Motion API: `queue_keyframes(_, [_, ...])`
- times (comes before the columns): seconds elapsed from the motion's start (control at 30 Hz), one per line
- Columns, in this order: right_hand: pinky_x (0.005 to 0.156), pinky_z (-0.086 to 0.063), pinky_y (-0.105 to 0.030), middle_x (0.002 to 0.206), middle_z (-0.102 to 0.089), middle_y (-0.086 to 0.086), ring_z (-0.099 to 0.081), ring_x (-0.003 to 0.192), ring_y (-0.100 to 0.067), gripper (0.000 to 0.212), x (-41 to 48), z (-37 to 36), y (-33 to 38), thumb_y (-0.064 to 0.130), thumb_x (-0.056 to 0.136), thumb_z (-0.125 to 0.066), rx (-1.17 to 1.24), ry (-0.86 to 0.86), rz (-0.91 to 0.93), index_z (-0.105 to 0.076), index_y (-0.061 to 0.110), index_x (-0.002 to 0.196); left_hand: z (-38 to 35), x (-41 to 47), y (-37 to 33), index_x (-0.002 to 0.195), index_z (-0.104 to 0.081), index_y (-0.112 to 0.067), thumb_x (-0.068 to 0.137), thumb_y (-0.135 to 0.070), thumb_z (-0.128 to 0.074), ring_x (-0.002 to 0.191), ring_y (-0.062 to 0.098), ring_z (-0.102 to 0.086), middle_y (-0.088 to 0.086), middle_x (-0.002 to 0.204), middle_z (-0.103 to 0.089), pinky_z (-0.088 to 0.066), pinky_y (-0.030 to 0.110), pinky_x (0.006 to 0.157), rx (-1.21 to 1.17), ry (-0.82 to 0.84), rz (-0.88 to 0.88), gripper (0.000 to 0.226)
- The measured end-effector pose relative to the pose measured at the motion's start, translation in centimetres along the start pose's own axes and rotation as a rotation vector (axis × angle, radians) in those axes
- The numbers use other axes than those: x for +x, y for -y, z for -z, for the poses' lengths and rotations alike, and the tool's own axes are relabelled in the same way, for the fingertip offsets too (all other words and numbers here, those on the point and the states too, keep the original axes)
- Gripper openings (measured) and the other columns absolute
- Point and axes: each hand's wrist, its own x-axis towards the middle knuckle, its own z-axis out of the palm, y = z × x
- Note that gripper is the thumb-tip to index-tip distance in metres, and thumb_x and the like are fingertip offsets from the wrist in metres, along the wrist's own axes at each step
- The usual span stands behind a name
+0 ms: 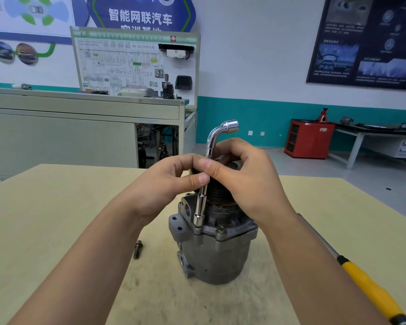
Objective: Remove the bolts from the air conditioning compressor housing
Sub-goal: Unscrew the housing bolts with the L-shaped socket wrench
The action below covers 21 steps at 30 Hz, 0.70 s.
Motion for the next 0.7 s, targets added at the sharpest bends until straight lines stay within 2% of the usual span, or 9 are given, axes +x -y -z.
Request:
queue_keyframes(0.07, [0.064, -0.041, -0.007, 0.083, -0.063, 0.006, -0.055, 0.074, 0.000, 0.011, -0.02, -0.02, 0.08, 0.027, 0.079, -0.073, 0.002, -0.014, 0.007, -0.062, 0.026, 0.079, -0.07, 0.03, -0.06, 0.101, -0.062, 0.000, 0.074, -0.023, -0.064, 0.113, 0.028, -0.058, 0.016, 0.115, -0.066, -0.044, 0.031, 0.099, -0.004, -0.014, 0.007, 0.035])
queue_keyframes(0.13, [0.066, -0.040, -0.008, 0.082, -0.060, 0.009, -0.054, 0.075, 0.000, 0.010, 0.03, -0.05, 0.19, 0.022, 0.081, -0.071, 0.007, -0.003, 0.024, -0.062, 0.025, 0.078, -0.17, 0.08, -0.07, 0.090, -0.059, 0.000, 0.072, -0.022, -0.067, 0.101, 0.026, -0.060, 0.015, 0.105, -0.066, -0.048, 0.025, 0.090, -0.029, -0.031, 0.004, 0.029])
queue_keyframes(0.2, [0.069, -0.040, -0.010, 0.083, -0.059, 0.010, -0.055, 0.080, -0.002, 0.008, 0.09, -0.08, 0.22, 0.018, 0.084, -0.069, 0.001, 0.015, 0.037, -0.063, 0.021, 0.079, -0.22, 0.14, 0.01, 0.088, -0.056, 0.004, 0.069, -0.020, -0.069, 0.093, 0.019, -0.058, 0.010, 0.096, -0.062, -0.048, 0.020, 0.080, -0.047, -0.046, -0.006, 0.034])
queue_keyframes(0.27, [0.074, -0.042, -0.014, 0.087, -0.060, 0.009, -0.057, 0.085, -0.007, 0.001, 0.18, -0.04, 0.19, 0.015, 0.085, -0.067, -0.004, 0.036, 0.040, -0.066, 0.016, 0.085, -0.21, 0.13, 0.06, 0.091, -0.054, 0.010, 0.068, -0.020, -0.071, 0.091, 0.017, -0.057, 0.006, 0.093, -0.062, -0.048, 0.018, 0.078, -0.056, -0.052, -0.009, 0.041])
queue_keyframes(0.33, [0.078, -0.043, -0.016, 0.090, -0.061, 0.009, -0.058, 0.089, -0.009, 0.006, 0.25, 0.07, 0.07, 0.013, 0.086, -0.066, -0.008, 0.044, 0.053, -0.069, 0.011, 0.090, 0.01, 0.00, -0.11, 0.093, -0.058, 0.007, 0.069, -0.025, -0.074, 0.093, 0.019, -0.056, 0.004, 0.094, -0.062, -0.047, 0.020, 0.081, -0.061, -0.026, -0.008, 0.043])
queue_keyframes(0.4, [0.080, -0.043, -0.013, 0.091, -0.061, 0.011, -0.058, 0.091, -0.007, 0.009, 0.33, 0.20, -0.02, 0.009, 0.087, -0.064, -0.011, 0.046, 0.061, -0.071, 0.008, 0.093, 0.32, -0.22, -0.38, 0.096, -0.069, -0.011, 0.072, -0.034, -0.070, 0.100, 0.021, -0.057, 0.003, 0.102, -0.066, -0.045, 0.027, 0.092, -0.054, 0.025, -0.006, 0.032])
queue_keyframes(0.5, [0.082, -0.041, -0.011, 0.093, -0.062, 0.012, -0.059, 0.094, -0.007, 0.013, 0.44, 0.29, -0.22, 0.006, 0.089, -0.061, -0.039, 0.037, 0.059, -0.072, 0.009, 0.095, 0.61, -0.37, -0.41, 0.105, -0.071, -0.015, 0.083, -0.025, -0.060, 0.118, 0.023, -0.056, 0.006, 0.120, -0.066, -0.038, 0.038, 0.105, -0.034, 0.060, -0.020, 0.027])
queue_keyframes(0.6, [0.083, -0.043, -0.015, 0.094, -0.064, 0.007, -0.059, 0.093, -0.008, 0.013, 0.45, 0.28, -0.28, 0.007, 0.089, -0.060, -0.055, 0.038, 0.045, -0.071, 0.009, 0.094, 0.49, -0.31, -0.40, 0.093, -0.073, -0.019, 0.080, -0.024, -0.060, 0.115, 0.015, -0.058, -0.004, 0.112, -0.068, -0.036, 0.037, 0.102, -0.017, 0.045, -0.019, 0.019])
queue_keyframes(0.7, [0.076, -0.043, -0.013, 0.090, -0.065, 0.005, -0.058, 0.087, -0.006, 0.011, 0.27, 0.12, -0.06, 0.008, 0.088, -0.060, -0.035, 0.011, 0.027, -0.070, 0.012, 0.086, 0.26, -0.32, -0.49, 0.082, -0.074, -0.027, 0.078, -0.024, -0.062, 0.111, 0.013, -0.059, -0.009, 0.108, -0.069, -0.037, 0.033, 0.097, -0.026, 0.043, -0.021, 0.013])
